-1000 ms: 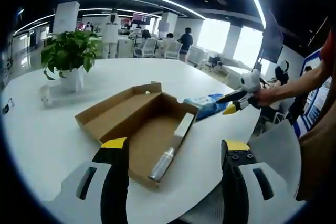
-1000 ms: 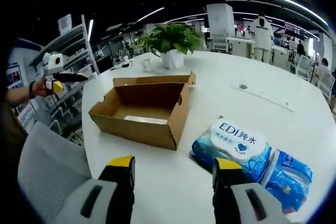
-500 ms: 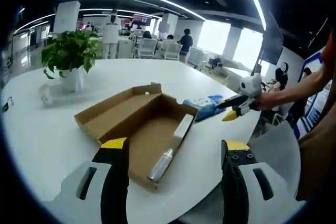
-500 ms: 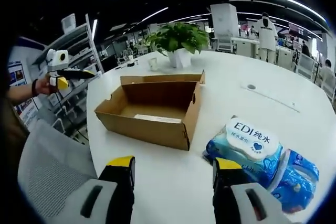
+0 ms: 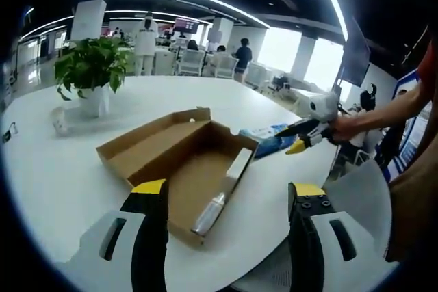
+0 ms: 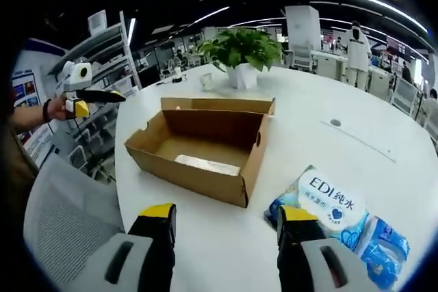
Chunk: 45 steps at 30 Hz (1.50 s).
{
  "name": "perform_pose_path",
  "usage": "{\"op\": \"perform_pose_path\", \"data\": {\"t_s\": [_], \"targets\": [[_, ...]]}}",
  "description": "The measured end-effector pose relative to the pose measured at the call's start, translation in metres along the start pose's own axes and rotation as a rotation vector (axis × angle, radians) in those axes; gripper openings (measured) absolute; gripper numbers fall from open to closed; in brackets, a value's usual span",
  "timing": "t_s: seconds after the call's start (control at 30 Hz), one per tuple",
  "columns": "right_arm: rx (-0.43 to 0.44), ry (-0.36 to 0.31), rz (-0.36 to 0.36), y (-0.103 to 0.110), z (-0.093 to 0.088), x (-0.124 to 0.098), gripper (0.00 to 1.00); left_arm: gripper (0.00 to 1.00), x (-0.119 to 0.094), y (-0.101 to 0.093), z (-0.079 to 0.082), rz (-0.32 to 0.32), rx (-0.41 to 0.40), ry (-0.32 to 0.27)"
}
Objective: Operate the shoe box by opening the lid, removing the specified soft item, and placing it in the target area until the item is outside and the box remains undamaged.
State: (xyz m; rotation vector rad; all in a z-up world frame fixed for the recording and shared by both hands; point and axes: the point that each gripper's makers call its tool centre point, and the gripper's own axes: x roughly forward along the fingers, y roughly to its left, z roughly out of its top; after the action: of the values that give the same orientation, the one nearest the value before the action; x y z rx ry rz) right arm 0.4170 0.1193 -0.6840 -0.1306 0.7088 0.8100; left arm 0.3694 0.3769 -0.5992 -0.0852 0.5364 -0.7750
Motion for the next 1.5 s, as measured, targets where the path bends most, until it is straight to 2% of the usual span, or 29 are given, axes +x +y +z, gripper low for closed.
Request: {"op": "perform_pose_path", "data": {"t_s": [0.5, 0.93, 1.07, 1.17, 1.23, 1.27, 1.5], "targets": [[-0.109, 0.030, 0.041, -0.002, 0.037, 0.021, 0.57, 0.71, -0.005, 0.004, -0.002, 0.008, -0.008, -0.004], [-0.252, 0.117, 0.071, -0.004, 0.062, 0.045, 0.58, 0.71, -0.005, 0.005, -0.003, 0.005, -0.017, -0.010], [-0.311, 0.163, 0.086, -0.003, 0.064, 0.056, 0.59, 0.71, -0.006, 0.007, -0.003, 0.008, -0.021, -0.011], [-0.385, 0.207, 0.093, -0.002, 0.066, 0.064, 0.59, 0.71, -0.007, 0.008, -0.004, 0.009, -0.023, -0.011], [-0.443, 0.265, 0.082, -0.007, 0.061, 0.070, 0.59, 0.70, -0.007, 0.008, -0.004, 0.010, -0.025, -0.011], [-0.456, 0.269, 0.080, -0.008, 0.062, 0.071, 0.58, 0.70, -0.008, 0.009, -0.005, 0.011, -0.029, -0.013], [-0.615, 0.370, 0.139, -0.001, 0.058, 0.088, 0.59, 0.70, -0.009, 0.010, -0.008, 0.015, -0.043, -0.016]]}}
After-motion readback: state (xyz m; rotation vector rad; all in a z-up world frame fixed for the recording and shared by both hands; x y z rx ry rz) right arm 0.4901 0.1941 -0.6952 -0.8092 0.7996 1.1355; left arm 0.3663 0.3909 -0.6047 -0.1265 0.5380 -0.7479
